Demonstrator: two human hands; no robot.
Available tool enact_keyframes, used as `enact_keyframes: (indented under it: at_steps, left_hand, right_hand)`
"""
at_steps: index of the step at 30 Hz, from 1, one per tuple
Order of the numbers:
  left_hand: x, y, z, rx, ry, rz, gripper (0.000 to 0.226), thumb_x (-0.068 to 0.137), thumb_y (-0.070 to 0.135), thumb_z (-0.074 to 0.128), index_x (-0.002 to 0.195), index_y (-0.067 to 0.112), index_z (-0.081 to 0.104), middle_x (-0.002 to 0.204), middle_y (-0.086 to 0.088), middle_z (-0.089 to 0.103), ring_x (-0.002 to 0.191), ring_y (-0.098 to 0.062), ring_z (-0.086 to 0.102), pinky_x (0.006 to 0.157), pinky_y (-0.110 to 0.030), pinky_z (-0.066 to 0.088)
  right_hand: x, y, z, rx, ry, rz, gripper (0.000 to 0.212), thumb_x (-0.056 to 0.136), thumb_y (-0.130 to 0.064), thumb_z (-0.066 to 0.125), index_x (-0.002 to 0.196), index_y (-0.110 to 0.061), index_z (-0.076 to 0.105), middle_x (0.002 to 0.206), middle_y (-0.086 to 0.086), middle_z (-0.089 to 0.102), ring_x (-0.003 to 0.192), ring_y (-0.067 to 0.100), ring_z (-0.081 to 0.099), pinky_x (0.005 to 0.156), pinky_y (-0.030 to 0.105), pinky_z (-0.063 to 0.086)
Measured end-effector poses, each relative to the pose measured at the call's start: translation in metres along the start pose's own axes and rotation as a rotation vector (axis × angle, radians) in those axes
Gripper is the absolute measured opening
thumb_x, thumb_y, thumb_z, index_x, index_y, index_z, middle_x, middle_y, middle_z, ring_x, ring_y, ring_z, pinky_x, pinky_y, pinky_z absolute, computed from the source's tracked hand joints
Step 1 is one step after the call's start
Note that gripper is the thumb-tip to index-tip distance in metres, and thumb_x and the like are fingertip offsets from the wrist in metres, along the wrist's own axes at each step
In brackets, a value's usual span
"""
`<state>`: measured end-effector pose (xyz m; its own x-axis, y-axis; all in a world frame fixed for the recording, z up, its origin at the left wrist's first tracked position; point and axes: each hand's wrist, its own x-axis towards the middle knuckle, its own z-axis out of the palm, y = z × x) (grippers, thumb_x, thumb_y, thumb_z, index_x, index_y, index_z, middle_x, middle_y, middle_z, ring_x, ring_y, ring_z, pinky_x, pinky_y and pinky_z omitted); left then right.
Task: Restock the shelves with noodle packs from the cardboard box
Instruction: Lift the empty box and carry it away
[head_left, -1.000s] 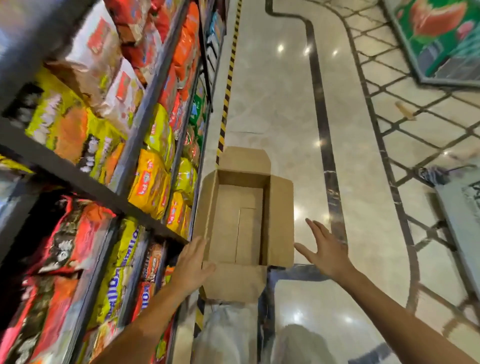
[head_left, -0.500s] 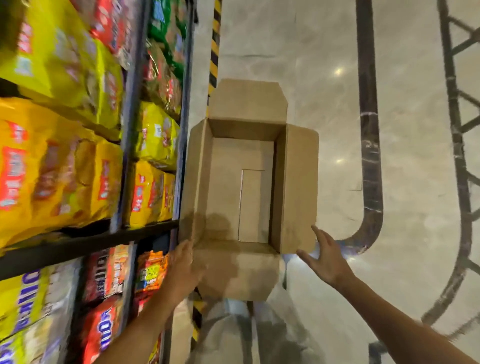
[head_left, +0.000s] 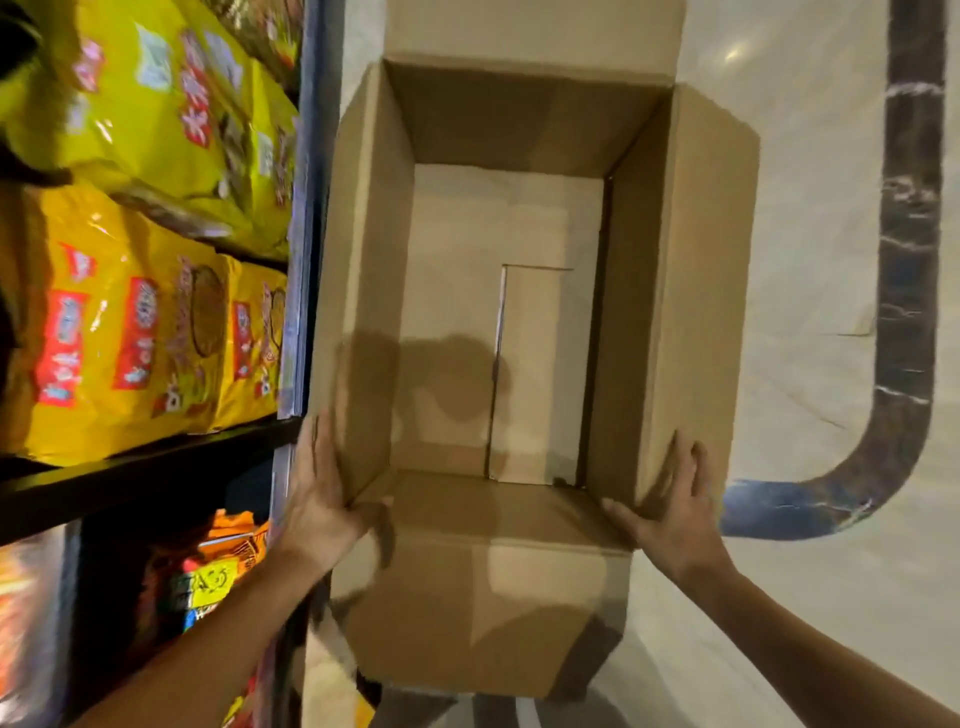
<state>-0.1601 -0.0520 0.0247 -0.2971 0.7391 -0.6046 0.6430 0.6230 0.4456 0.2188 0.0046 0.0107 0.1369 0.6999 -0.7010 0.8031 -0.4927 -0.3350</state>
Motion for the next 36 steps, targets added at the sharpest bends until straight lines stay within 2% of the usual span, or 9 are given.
enact_keyframes:
  at_steps: [3,6,12,17,20,25,30,33,36]
  left_hand:
    - [0.006,-0.008,0.023,-0.114,0.069,-0.006,0.128,0.071,0.017,0.087,0.157,0.034,-0.005,0.166,0.003,0.002,0.153,-0.016,0.007,0.123,-0.044,0.019]
    - [0.008,-0.015,0.037,-0.21,0.166,-0.01,0.122,0.075,0.008,0.083,0.156,0.041,-0.002,0.166,0.005,0.008,0.153,-0.014,0.011,0.123,-0.045,0.02]
    - [0.012,-0.03,0.035,-0.229,0.226,-0.054,0.109,0.082,-0.002,0.074,0.153,0.053,0.01,0.157,0.009,0.037,0.142,-0.023,0.041,0.112,-0.052,0.04]
    - [0.01,-0.025,0.041,-0.249,0.243,-0.091,0.091,0.089,-0.007,0.06,0.153,0.046,0.022,0.132,0.009,0.057,0.12,-0.027,0.06,0.094,-0.028,0.046]
    - [0.007,-0.023,0.043,-0.288,0.258,-0.097,0.088,0.09,-0.007,0.058,0.153,0.044,0.026,0.126,0.012,0.057,0.119,-0.027,0.06,0.094,-0.026,0.043]
    - [-0.005,-0.001,0.022,-0.274,0.279,-0.051,0.082,0.088,-0.01,0.06,0.154,0.031,0.032,0.128,0.001,0.06,0.117,-0.023,0.059,0.093,-0.025,0.044]
    - [-0.036,0.036,-0.021,-0.275,0.291,-0.026,0.083,0.082,-0.015,0.061,0.151,0.024,0.04,0.111,0.003,0.062,0.101,-0.013,0.061,0.081,0.001,0.036]
    - [-0.072,0.06,-0.057,-0.33,0.264,-0.158,0.083,0.08,-0.007,0.058,0.151,0.032,0.039,0.128,0.009,0.059,0.118,-0.017,0.059,0.092,-0.015,0.04]
    - [-0.116,0.09,-0.104,-0.433,0.195,-0.073,0.084,0.075,-0.001,0.051,0.151,0.033,0.038,0.144,0.008,0.055,0.133,-0.015,0.052,0.11,-0.036,0.041]
  right_hand:
    - [0.004,0.003,0.025,0.057,0.082,-0.063,0.128,0.07,-0.056,0.081,0.154,-0.036,-0.013,0.164,-0.003,-0.003,0.151,0.03,0.007,0.119,0.056,0.021]
    - [0.007,0.003,0.038,0.194,0.138,-0.089,0.124,0.072,-0.036,0.086,0.154,-0.039,-0.007,0.163,-0.006,0.01,0.149,0.025,0.016,0.118,0.056,0.026]
    - [0.014,0.007,0.042,0.3,0.074,-0.021,0.126,0.073,-0.015,0.086,0.148,-0.058,-0.006,0.156,-0.009,0.027,0.14,0.025,0.035,0.11,0.06,0.038]
    - [0.013,0.006,0.039,0.306,-0.018,-0.063,0.113,0.082,-0.007,0.075,0.152,-0.051,-0.002,0.15,-0.005,0.038,0.132,0.018,0.041,0.113,0.044,0.036]
    - [0.01,0.003,0.036,0.338,-0.029,-0.043,0.105,0.086,0.007,0.064,0.153,-0.048,0.004,0.149,-0.006,0.039,0.132,0.019,0.041,0.111,0.038,0.034]
    - [-0.002,-0.012,0.006,0.344,-0.04,-0.055,0.102,0.087,0.014,0.055,0.154,-0.047,0.008,0.145,-0.007,0.039,0.127,0.017,0.042,0.11,0.042,0.038]
    - [-0.037,-0.047,-0.048,0.302,-0.081,-0.111,0.098,0.087,0.016,0.048,0.156,-0.04,0.006,0.153,0.0,0.033,0.136,0.022,0.038,0.111,0.044,0.036]
    - [-0.074,-0.071,-0.091,0.326,-0.119,-0.147,0.088,0.087,0.004,0.046,0.155,-0.035,0.009,0.149,-0.009,0.033,0.134,0.01,0.034,0.113,0.04,0.03]
    - [-0.119,-0.09,-0.137,0.331,-0.122,-0.233,0.093,0.076,-0.003,0.045,0.156,-0.035,0.009,0.153,-0.009,0.03,0.141,0.013,0.032,0.118,0.041,0.027]
